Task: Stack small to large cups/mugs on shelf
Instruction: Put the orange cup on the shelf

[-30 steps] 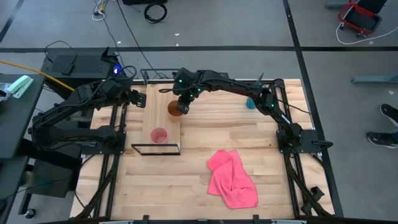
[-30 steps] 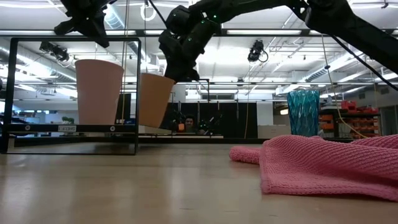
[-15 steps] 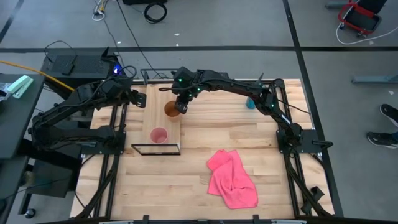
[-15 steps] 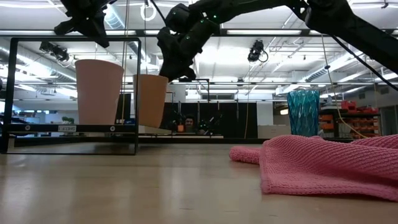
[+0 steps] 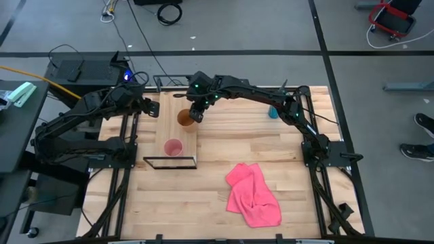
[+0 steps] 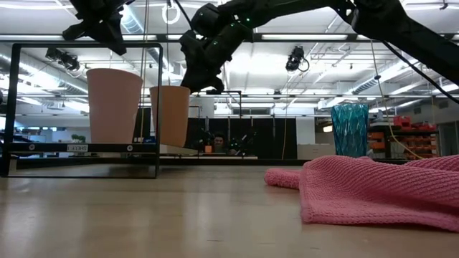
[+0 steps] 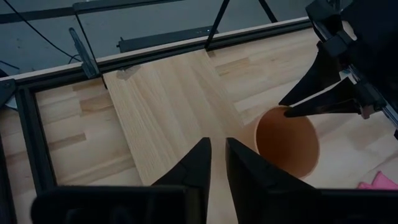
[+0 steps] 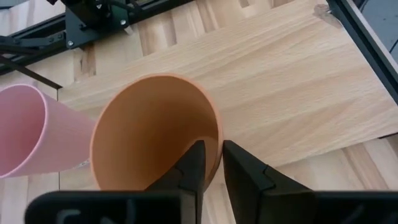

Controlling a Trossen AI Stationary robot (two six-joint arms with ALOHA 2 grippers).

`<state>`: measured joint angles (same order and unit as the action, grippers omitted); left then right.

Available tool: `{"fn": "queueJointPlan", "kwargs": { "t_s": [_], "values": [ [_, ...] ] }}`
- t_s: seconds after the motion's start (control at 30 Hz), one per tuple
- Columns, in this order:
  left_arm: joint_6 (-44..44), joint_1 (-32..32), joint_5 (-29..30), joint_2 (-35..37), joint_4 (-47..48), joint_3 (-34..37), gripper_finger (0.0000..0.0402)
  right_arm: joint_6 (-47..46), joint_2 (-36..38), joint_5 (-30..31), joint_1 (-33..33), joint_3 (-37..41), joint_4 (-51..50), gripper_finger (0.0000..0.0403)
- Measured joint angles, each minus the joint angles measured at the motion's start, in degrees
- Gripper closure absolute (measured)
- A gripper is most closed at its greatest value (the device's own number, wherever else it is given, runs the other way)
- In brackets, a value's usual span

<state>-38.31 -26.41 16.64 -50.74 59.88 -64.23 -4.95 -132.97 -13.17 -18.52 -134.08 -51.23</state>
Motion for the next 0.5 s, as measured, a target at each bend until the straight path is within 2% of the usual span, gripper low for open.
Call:
{"fn": "queueJointPlan", "kwargs": {
  "t_s": [0.17, 0.5],
  "values": [
    [0.02, 0.0, -0.57, 0.0, 0.0, 0.0, 0.0332, -0.04, 0.0, 0.0, -0.4, 0.0, 0.2, 0.0338],
    [-0.01, 0.04, -6.96, -0.27, -0.71, 0.0, 0.0297, -1.11, 0.0, 0.0, -1.32, 0.0, 0.29, 0.0339]
  ]
}}
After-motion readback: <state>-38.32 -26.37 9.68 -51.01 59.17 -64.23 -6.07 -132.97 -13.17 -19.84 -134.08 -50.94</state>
